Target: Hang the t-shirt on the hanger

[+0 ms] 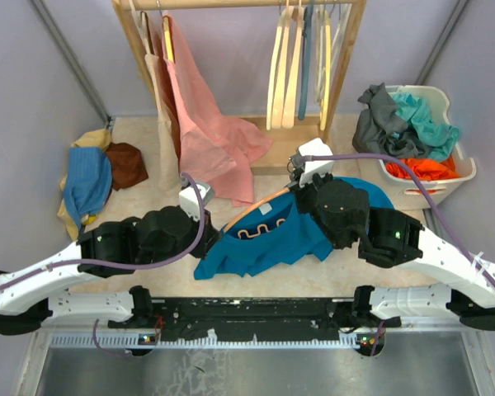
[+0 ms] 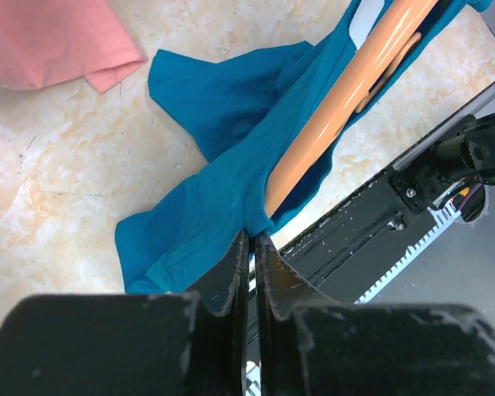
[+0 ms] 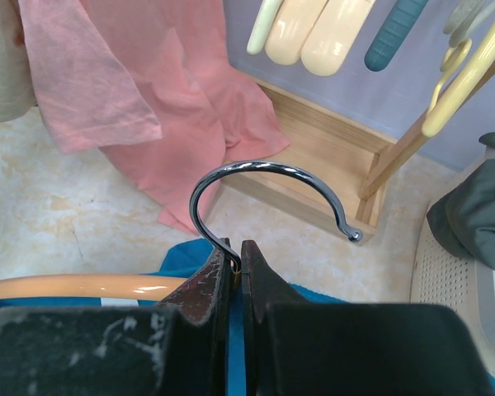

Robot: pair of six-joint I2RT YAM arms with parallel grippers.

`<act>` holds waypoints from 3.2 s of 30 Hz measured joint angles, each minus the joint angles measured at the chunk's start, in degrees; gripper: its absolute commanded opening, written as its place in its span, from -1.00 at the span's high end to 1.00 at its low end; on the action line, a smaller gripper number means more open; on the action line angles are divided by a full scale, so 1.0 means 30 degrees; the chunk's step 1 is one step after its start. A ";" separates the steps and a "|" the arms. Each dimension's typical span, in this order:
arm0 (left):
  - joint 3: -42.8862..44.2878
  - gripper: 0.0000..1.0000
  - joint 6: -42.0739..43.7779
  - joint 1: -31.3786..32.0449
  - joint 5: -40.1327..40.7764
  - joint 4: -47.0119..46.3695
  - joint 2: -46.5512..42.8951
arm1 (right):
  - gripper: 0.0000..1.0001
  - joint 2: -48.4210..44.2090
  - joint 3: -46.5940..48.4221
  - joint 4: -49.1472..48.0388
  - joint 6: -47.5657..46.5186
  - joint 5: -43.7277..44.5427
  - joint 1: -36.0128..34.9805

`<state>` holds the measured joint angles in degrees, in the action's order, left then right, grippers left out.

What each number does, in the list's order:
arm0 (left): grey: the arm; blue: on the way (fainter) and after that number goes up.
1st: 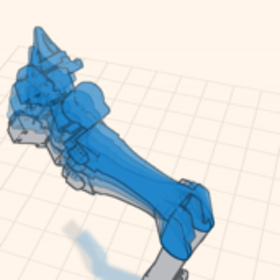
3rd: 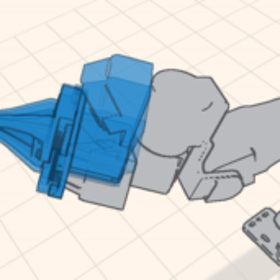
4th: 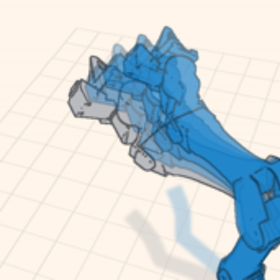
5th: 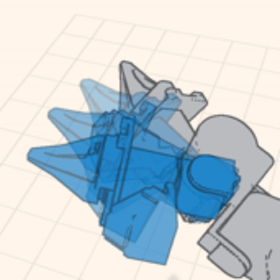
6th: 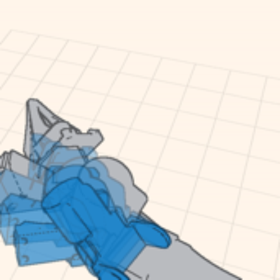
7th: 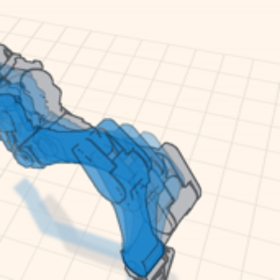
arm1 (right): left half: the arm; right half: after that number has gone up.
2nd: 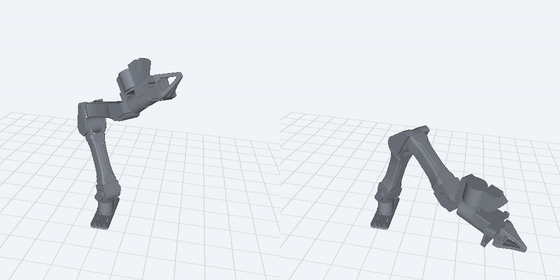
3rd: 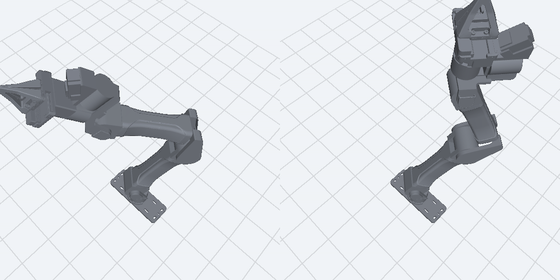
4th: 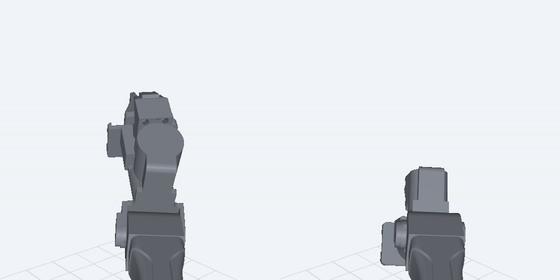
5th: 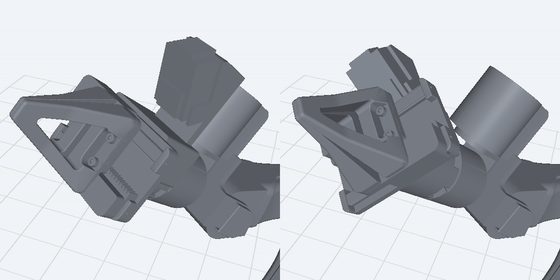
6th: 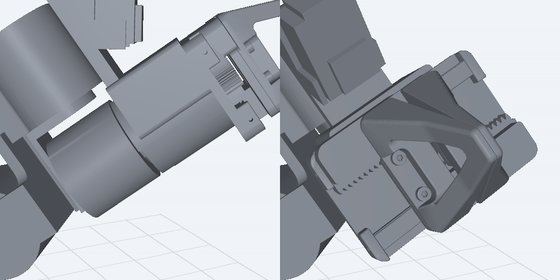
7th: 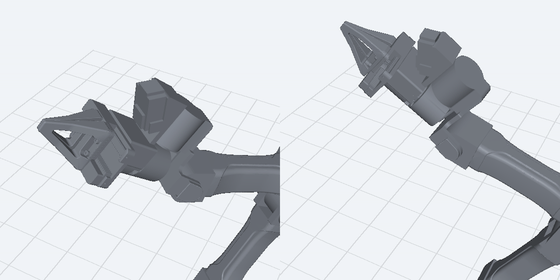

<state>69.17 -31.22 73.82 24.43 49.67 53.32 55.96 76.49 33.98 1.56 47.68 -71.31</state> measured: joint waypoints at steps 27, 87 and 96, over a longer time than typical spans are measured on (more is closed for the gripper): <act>0.2098 0.83 0.2703 -0.0029 0.0226 -0.2980 0.2302 | 1.00 0.0743 0.0000 -0.0525 0.0153 -0.1122 0.0073; 0.2827 0.31 0.2499 -0.0233 -0.1501 0.1122 0.2025 | 1.00 -0.2856 -0.5246 0.0444 0.4925 -0.6513 0.1319; 0.2863 0.15 0.1785 -0.0233 -0.1719 0.3599 0.1676 | 1.00 -0.3643 -0.5377 0.0408 0.4889 -0.7206 0.1348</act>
<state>77.76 -25.87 73.12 19.27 60.47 58.35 45.04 60.36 35.20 16.23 26.06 -67.26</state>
